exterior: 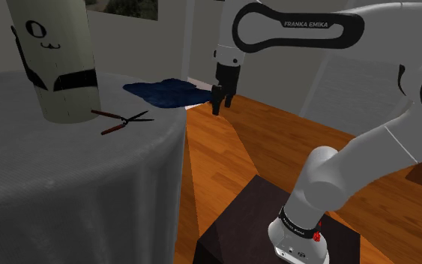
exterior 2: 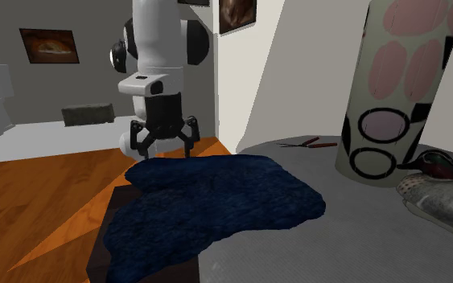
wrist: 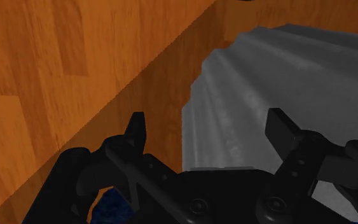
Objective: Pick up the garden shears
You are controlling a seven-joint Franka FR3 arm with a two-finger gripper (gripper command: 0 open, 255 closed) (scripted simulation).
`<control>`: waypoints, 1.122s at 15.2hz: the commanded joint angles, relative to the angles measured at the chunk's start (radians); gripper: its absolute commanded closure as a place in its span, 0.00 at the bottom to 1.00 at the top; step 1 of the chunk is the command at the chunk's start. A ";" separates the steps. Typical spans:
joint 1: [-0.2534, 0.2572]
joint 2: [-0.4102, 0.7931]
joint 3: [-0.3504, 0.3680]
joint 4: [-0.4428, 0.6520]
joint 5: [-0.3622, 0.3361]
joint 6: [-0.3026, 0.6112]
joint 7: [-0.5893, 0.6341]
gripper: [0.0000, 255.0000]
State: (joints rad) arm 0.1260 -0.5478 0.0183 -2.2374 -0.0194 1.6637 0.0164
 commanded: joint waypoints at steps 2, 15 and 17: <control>0.033 0.067 0.029 0.061 0.009 0.036 -0.020 0.00; 0.196 0.326 0.134 0.350 -0.010 0.131 -0.081 0.00; 0.214 0.364 0.157 0.398 -0.019 0.139 -0.090 0.00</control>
State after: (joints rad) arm 0.3307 -0.2026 0.1664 -1.8541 -0.0403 1.7800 -0.0658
